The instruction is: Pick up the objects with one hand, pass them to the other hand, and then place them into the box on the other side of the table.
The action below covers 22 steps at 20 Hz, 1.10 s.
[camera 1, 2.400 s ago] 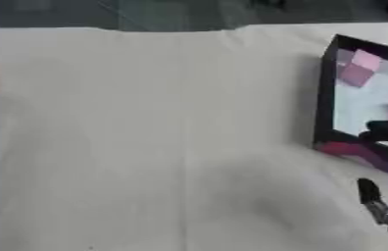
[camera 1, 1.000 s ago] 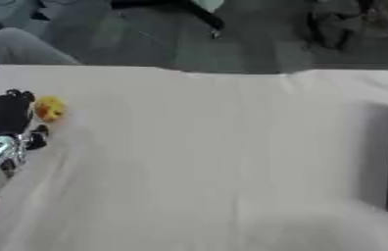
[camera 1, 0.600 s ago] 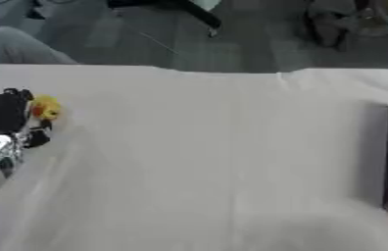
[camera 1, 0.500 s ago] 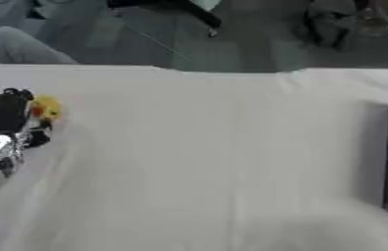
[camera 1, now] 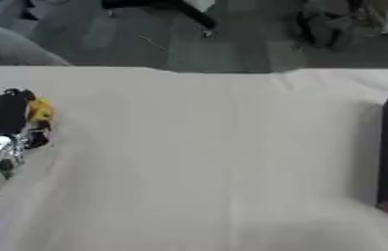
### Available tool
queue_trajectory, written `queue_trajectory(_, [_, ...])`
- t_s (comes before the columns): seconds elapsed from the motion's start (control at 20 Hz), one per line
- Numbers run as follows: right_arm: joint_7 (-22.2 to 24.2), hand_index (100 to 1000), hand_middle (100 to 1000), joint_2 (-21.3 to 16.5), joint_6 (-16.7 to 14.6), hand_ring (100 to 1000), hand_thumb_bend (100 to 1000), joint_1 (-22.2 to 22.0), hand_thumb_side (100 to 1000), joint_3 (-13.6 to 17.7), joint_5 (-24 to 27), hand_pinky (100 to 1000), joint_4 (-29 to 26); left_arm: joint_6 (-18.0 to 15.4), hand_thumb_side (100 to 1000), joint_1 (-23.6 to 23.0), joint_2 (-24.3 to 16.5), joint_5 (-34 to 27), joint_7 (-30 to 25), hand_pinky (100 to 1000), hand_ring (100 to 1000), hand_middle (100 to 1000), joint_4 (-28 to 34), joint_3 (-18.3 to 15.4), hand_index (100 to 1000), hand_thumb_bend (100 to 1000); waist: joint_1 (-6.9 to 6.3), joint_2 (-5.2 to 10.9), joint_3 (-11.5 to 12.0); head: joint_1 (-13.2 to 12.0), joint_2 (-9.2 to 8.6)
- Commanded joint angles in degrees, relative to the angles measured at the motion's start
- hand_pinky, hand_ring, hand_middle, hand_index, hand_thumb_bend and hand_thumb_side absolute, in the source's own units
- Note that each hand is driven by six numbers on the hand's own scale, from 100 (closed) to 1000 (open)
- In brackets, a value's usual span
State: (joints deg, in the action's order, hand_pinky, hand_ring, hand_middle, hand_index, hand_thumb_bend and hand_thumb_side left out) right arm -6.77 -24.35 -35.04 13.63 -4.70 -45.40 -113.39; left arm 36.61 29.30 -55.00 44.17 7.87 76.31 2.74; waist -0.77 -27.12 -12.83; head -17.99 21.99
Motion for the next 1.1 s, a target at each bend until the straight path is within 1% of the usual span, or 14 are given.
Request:
queue_trajectory(0.05, [0.1, 991, 714, -0.4, -0.1, 811, 100, 0.1, 284, 0.2, -0.1, 781, -1.2, 0.0, 100, 0.8, -2.1, 0.8, -0.2, 737, 588, 588, 0.4, -0.4, 760, 302, -0.08, 1.06, 0.0, 0.0, -0.74])
queue_trajectory(0.2, [0.1, 991, 713, -0.4, -0.1, 810, 100, -0.1, 284, 0.2, -0.2, 780, -1.2, 0.3, 100, 0.7, -2.1, 1.5, -0.3, 741, 599, 615, 0.3, -0.6, 784, 335, -0.06, 1.13, -0.1, -0.1, -0.76])
queue_trajectory(0.3, [0.1, 991, 713, -0.4, -0.1, 810, 100, -0.1, 284, 0.2, -0.2, 780, -1.2, 0.6, 100, 0.8, -2.1, 1.9, -0.1, 741, 600, 617, 0.4, -0.6, 786, 336, -0.06, 1.14, -0.1, -0.1, -0.84])
queue_trajectory(0.35, [0.1, 991, 712, -0.4, -0.1, 810, 100, -0.1, 284, 0.2, -0.2, 780, -1.2, 0.8, 107, 0.8, -2.1, 2.1, 0.1, 747, 622, 671, 0.4, -0.6, 815, 361, -0.06, 1.15, 0.0, -0.1, -0.87])
queue_trajectory(0.4, [0.1, 991, 712, -0.4, -0.1, 810, 100, -0.1, 284, 0.2, -0.2, 780, -1.2, 1.1, 107, 0.9, -2.1, 2.2, 0.4, 747, 622, 671, 0.4, -0.7, 815, 361, -0.05, 1.14, 0.0, -0.1, -0.92])
queue_trajectory(0.45, [0.1, 991, 712, -0.4, -0.1, 810, 100, -0.1, 284, 0.2, -0.2, 780, -1.2, 1.3, 148, 0.9, -2.0, 2.3, 0.7, 756, 644, 712, 0.5, -0.7, 841, 378, -0.03, 1.12, 0.0, 0.0, -0.98])
queue_trajectory(0.5, [0.1, 991, 712, -0.4, -0.1, 810, 100, -0.1, 284, 0.2, -0.2, 780, -1.2, 1.6, 151, 1.0, -2.0, 2.3, 1.0, 757, 645, 714, 0.5, -0.6, 843, 379, -0.02, 1.1, -0.1, 0.2, -1.04])
queue_trajectory(0.55, [0.1, 991, 713, -0.3, -0.1, 810, 100, -0.1, 283, 0.2, -0.2, 780, -1.2, 1.8, 170, 1.0, -1.9, 2.4, 1.3, 763, 659, 735, 0.5, -0.6, 857, 392, 0.0, 1.07, -0.1, 0.5, -1.19])
queue_trajectory(0.8, [0.1, 991, 713, -0.3, -0.1, 810, 100, -0.2, 282, 0.2, -0.3, 780, -1.2, 3.0, 155, 1.0, -1.8, 2.5, 2.7, 767, 670, 750, 0.0, -0.5, 864, 401, 0.04, 0.98, -0.3, 2.2, -1.63])
queue_trajectory(1.0, [0.0, 991, 712, -0.3, -0.1, 810, 100, -0.3, 282, 0.2, -0.3, 780, -1.2, 3.5, 155, 1.0, -1.9, 2.8, 2.2, 767, 672, 749, -0.5, -0.4, 864, 411, -0.01, 0.91, -0.4, 2.6, -1.86])
queue_trajectory(1.1, [0.1, 991, 712, -0.3, -0.1, 810, 100, -0.3, 283, 0.2, -0.3, 779, -1.2, 3.8, 133, 1.0, -2.0, 3.1, 1.7, 765, 669, 745, -0.7, -0.5, 860, 388, -0.06, 0.82, -0.5, 2.7, -2.06])
